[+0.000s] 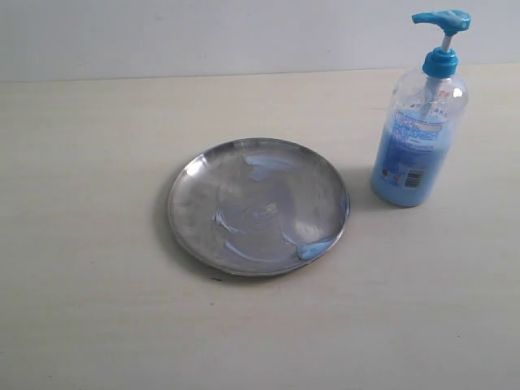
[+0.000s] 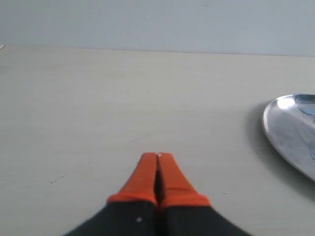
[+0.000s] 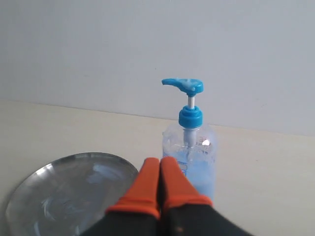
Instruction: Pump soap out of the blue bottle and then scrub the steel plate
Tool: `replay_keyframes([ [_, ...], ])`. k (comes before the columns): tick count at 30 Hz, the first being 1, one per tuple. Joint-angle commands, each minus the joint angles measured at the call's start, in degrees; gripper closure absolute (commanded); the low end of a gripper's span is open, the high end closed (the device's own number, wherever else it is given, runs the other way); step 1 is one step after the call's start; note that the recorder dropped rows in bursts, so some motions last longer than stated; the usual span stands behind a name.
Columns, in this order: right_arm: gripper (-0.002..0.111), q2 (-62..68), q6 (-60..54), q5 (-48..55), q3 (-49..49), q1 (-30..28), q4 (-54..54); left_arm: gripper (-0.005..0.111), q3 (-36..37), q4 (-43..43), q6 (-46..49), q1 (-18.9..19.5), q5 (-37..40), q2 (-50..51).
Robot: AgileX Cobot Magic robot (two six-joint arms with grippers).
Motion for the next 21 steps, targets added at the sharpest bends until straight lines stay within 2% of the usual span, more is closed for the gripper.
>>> replay_keyframes([
  [1, 0.108, -0.23, 0.15, 0.98, 0.06, -0.08, 2.25, 0.107, -0.02, 0.01, -0.02, -0.23, -0.68, -0.38],
  [8, 0.108, 3.81, 0.15, 4.29, -0.03, -0.08, 2.25, 0.107, -0.02, 0.01, -0.02, -0.23, -0.68, -0.38],
  [17, 0.108, 21.12, 0.15, 6.97, -4.82, -0.08, 1.97, 0.107, -0.02, 0.01, -0.02, -0.23, -0.68, -0.38],
  [19, 0.105, 25.1, 0.15, 6.83, -6.67, -0.08, 0.92, 0.107, -0.02, 0.01, -0.02, -0.23, -0.68, -0.38],
  [21, 0.096, 29.24, 0.15, 6.83, -8.49, -0.08, -0.14, 0.107, -0.02, 0.01, -0.02, -0.23, -0.68, -0.38],
])
